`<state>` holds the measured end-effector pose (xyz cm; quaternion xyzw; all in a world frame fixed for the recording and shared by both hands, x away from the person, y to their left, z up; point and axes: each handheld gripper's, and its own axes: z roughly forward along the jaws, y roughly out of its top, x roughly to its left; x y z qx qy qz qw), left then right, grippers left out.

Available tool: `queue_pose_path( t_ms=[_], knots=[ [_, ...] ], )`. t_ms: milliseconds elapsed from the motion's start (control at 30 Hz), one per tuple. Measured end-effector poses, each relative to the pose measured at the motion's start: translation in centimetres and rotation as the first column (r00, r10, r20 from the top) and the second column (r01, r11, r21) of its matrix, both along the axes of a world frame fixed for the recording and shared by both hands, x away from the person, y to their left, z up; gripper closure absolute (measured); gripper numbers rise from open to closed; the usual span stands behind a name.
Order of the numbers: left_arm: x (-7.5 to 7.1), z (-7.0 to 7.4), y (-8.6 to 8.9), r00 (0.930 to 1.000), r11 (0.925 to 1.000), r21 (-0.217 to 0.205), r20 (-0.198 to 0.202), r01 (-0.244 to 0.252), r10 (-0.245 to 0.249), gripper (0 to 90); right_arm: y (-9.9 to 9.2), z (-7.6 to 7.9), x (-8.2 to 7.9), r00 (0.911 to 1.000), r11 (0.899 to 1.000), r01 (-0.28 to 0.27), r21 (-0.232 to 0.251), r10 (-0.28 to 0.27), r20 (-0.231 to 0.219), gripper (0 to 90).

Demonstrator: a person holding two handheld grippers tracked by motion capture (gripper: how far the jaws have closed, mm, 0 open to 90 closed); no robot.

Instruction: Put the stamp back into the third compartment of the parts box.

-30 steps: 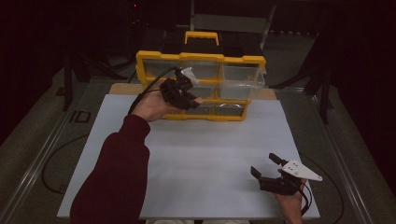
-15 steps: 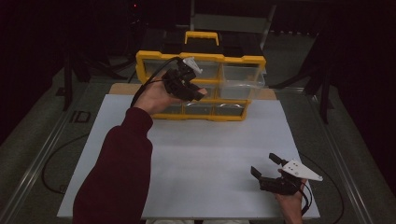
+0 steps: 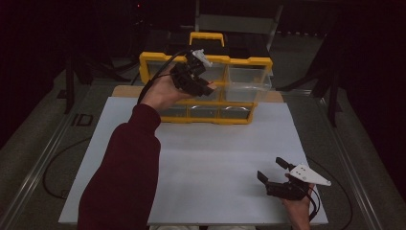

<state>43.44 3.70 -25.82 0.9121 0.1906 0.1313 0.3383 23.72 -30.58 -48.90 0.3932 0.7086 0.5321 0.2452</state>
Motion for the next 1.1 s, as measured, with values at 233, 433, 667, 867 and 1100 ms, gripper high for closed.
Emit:
queue_pose_path(
  t_ms=[233,433,667,867,1100],
  knots=[
    [0.4,1.1,-0.5,0.9999,0.9999,-0.014,0.017,0.001,-0.001,66.6,-0.1,0.0,0.0,1.0000,1.000,0.002,0.007,-0.002,0.000,7.4],
    [0.7,1.7,-1.2,0.9998,0.9997,-0.025,0.020,0.002,-0.001,66.7,-0.2,0.0,0.0,1.0000,1.000,0.001,0.007,-0.001,0.000,7.4],
    [1.1,2.4,-1.9,0.9994,0.9991,-0.041,0.035,0.001,0.001,66.6,-0.2,0.0,-0.1,1.0000,1.000,0.006,0.018,-0.006,-0.001,7.5],
    [1.3,2.9,-2.8,0.9991,0.9988,-0.049,0.043,0.002,0.001,66.6,-0.2,0.0,0.0,1.0000,1.000,0.005,0.019,-0.005,0.001,7.4],
    [1.7,3.1,-4.2,0.9986,0.9977,-0.067,0.051,-0.006,0.009,66.6,-0.3,0.0,0.0,1.0000,1.000,0.003,0.023,-0.003,0.002,7.5]
  ],
)
